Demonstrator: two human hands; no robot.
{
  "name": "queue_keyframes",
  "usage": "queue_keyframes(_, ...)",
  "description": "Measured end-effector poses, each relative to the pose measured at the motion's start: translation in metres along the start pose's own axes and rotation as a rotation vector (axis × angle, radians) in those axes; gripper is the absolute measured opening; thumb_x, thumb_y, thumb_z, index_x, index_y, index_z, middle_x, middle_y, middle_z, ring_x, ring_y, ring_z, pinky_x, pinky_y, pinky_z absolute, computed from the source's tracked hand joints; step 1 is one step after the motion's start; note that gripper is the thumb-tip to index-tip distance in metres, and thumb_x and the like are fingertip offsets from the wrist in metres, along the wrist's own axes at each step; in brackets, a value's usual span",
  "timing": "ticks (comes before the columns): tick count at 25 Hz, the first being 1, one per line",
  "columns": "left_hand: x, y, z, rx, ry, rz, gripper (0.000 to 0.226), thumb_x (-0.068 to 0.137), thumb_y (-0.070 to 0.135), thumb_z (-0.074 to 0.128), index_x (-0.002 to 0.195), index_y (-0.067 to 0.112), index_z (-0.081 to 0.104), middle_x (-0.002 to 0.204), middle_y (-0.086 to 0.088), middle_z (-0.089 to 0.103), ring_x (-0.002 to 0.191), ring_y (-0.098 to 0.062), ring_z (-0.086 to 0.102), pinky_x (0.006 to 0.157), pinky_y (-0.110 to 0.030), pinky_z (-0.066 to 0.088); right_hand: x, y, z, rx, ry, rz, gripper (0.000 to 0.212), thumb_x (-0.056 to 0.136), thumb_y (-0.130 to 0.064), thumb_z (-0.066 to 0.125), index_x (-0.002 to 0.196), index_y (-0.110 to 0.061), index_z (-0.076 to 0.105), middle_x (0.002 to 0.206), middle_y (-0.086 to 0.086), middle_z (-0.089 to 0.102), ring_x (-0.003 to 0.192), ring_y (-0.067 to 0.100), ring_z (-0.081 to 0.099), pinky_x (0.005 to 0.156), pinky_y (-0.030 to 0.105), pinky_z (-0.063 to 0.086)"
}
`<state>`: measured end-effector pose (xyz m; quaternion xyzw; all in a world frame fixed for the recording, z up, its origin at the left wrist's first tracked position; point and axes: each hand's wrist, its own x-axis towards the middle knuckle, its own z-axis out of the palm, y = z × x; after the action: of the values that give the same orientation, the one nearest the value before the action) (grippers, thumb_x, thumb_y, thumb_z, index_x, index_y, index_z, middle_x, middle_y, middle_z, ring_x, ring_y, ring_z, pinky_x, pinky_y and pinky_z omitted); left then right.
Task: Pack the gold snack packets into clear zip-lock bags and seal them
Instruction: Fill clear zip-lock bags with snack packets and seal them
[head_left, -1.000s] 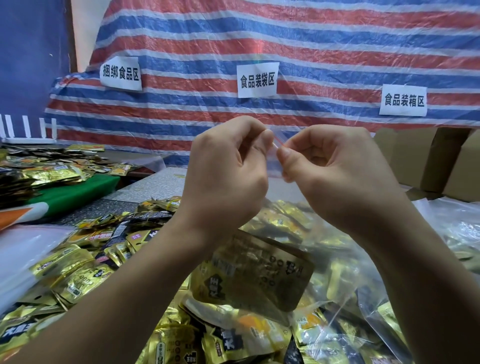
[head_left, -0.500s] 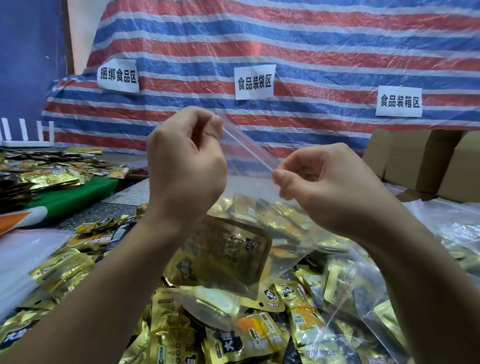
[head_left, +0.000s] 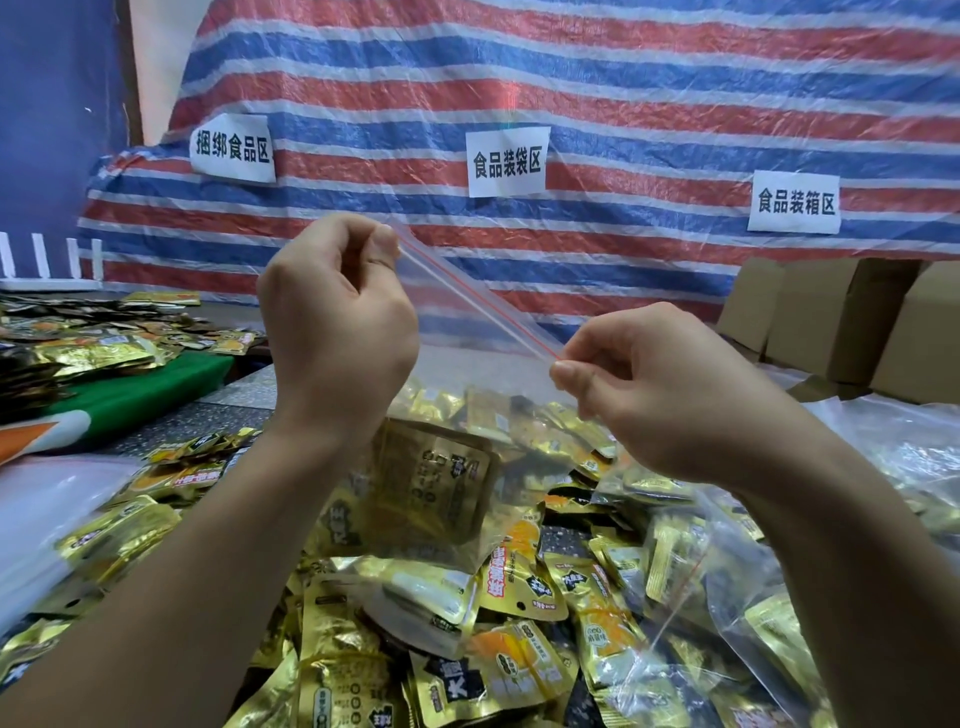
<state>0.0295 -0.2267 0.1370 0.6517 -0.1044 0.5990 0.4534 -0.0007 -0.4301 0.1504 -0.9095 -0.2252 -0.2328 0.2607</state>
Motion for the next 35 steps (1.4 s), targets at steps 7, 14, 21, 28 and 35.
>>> queue_keyframes(7,0.003,-0.003,0.000,0.011,-0.003,-0.040,0.015,0.100,0.024,0.053,0.087,0.020,0.061,0.072,0.014,0.055,0.072,-0.017,0.056,0.067,-0.041,0.051,0.000,0.001,0.001,-0.034,-0.019,-0.071,0.030,0.097,-0.040,0.056,0.072,-0.024,0.062,0.052,-0.007,0.054,0.045,0.006,0.043,0.042,0.019,0.035)
queue_keyframes(14,0.007,-0.004,0.000,-0.035,-0.076,-0.065,0.019,0.102,0.026,0.051,0.092,0.013,0.062,0.074,0.008,0.056,0.071,-0.014,0.056,0.065,-0.034,0.051,-0.001,0.004,-0.003,0.056,-0.058,-0.159,0.025,0.097,-0.036,0.055,0.076,-0.023,0.061,0.060,-0.017,0.058,0.048,0.009,0.054,0.042,0.024,0.040)
queue_keyframes(21,-0.005,0.002,0.014,-0.121,-0.348,-0.118,0.022,0.105,0.026,0.042,0.088,0.017,0.052,0.071,0.000,0.054,0.060,-0.012,0.049,0.054,-0.030,0.042,-0.002,-0.001,0.008,-0.235,-0.195,-0.058,0.075,0.075,-0.081,0.023,0.108,-0.024,0.059,0.100,-0.008,0.065,0.089,0.014,0.062,0.076,0.033,0.054)
queue_keyframes(28,-0.024,0.013,0.024,-0.351,-0.501,-0.060,0.023,0.105,0.021,0.042,0.084,0.015,0.051,0.058,0.004,0.056,0.051,-0.009,0.052,0.048,-0.030,0.046,0.006,-0.011,0.058,0.117,-0.304,0.034,0.033,0.080,-0.052,0.076,0.099,-0.030,0.062,0.079,-0.011,0.070,0.068,-0.001,0.064,0.059,0.018,0.050)
queue_keyframes(35,-0.025,0.012,0.027,-0.269,-0.475,-0.139,0.017,0.102,0.037,0.046,0.113,0.025,0.049,0.099,0.003,0.061,0.095,-0.015,0.063,0.086,-0.040,0.053,0.022,0.037,0.057,0.267,-0.017,0.324,0.023,0.098,-0.013,0.055,0.084,-0.010,0.072,0.057,0.000,0.057,0.041,0.010,0.047,0.041,0.021,0.036)
